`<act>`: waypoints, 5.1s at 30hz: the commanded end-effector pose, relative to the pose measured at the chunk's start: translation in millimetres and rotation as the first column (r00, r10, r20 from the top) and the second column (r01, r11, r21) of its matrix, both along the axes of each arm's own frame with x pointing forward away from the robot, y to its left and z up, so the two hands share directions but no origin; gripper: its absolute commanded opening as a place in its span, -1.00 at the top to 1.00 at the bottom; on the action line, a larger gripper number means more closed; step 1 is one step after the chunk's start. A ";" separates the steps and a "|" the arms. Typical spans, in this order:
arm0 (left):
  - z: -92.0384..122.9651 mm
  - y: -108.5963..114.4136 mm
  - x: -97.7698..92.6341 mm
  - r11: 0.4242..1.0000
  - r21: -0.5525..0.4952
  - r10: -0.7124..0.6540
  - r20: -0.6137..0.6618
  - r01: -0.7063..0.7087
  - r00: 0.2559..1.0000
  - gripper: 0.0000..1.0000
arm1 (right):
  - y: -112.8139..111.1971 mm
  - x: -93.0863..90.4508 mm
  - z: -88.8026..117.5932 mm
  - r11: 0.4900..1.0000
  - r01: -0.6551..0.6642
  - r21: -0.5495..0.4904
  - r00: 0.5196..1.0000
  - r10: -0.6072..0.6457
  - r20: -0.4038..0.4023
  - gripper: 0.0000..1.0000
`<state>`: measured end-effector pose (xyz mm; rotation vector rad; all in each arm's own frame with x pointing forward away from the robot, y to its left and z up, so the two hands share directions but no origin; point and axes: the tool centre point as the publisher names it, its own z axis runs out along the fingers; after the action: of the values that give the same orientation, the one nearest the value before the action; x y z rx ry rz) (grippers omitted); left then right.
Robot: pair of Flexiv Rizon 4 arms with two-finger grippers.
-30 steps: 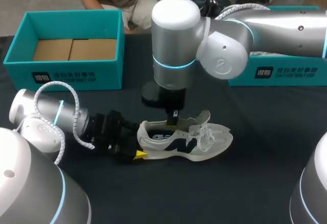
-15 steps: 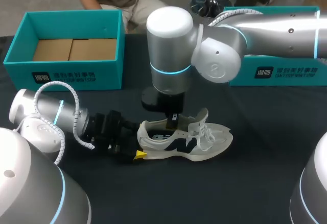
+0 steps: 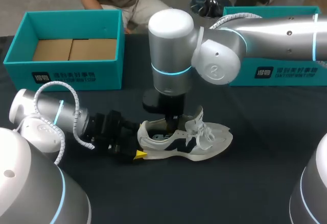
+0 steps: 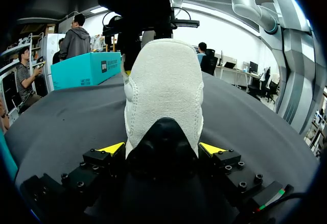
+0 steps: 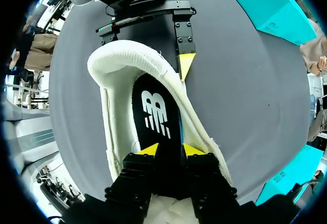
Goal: Take the shoe out of the shoebox, open the shoe tongue, remove and reinsert the insole, then place the shoe into the shoebox
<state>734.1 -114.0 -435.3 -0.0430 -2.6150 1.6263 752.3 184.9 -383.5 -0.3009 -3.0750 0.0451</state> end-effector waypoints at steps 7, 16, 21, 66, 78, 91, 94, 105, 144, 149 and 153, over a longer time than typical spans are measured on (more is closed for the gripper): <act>-5.3 -1.5 -1.3 1.000 0.003 -0.001 0.000 0.001 1.000 1.00 | -1.7 0.4 -7.4 1.000 0.002 0.006 1.000 -0.002 -0.006 0.33; -5.3 -1.5 -1.3 1.000 0.003 -0.001 0.000 0.001 1.000 1.00 | 13.1 -4.8 -33.2 1.000 -0.007 0.005 0.999 0.008 -0.036 0.33; -5.3 -1.5 -1.3 1.000 0.003 -0.001 0.000 0.001 1.000 1.00 | 22.5 -12.2 -53.5 1.000 -0.012 0.013 0.997 0.013 -0.075 0.33; -5.3 -1.5 -1.3 1.000 0.003 -0.001 0.000 0.001 1.000 1.00 | 6.9 -21.5 30.6 1.000 0.027 0.010 1.000 -0.027 -0.011 1.00; -5.3 -1.5 -1.3 1.000 0.003 -0.001 0.000 0.001 1.000 1.00 | 7.0 -9.2 13.0 1.000 0.022 0.006 0.999 -0.022 -0.033 1.00; -5.3 -1.5 -1.3 1.000 0.003 -0.001 0.000 0.001 1.000 1.00 | 8.7 4.5 -7.2 1.000 0.029 0.013 0.997 -0.028 -0.069 0.55; -5.3 -1.5 -1.3 1.000 0.003 -0.001 0.000 0.001 1.000 1.00 | 7.9 4.8 -8.2 0.999 0.030 0.015 0.997 -0.029 -0.074 0.41; -5.3 -1.5 -1.3 1.000 0.003 -0.001 0.000 0.001 1.000 1.00 | 5.3 0.2 -8.0 0.999 0.037 0.017 0.997 -0.036 -0.074 0.18; -5.3 -1.5 -1.3 1.000 0.003 -0.001 0.000 0.001 1.000 1.00 | 20.0 -40.1 -49.3 0.999 0.027 -0.024 0.989 -0.030 -0.146 1.00; -5.3 -1.5 -1.3 1.000 0.003 -0.001 0.000 0.001 1.000 1.00 | 21.2 -40.6 -35.7 1.000 0.023 -0.020 0.991 -0.025 -0.131 1.00; -5.3 -1.5 -1.3 1.000 0.003 -0.001 0.000 0.001 1.000 1.00 | 23.0 -42.0 -24.0 1.000 0.012 -0.003 0.993 -0.012 -0.114 1.00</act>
<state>730.6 -111.8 -435.5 -0.0476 -2.6138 1.6241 724.1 203.4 -408.6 -0.3074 -2.9463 0.0770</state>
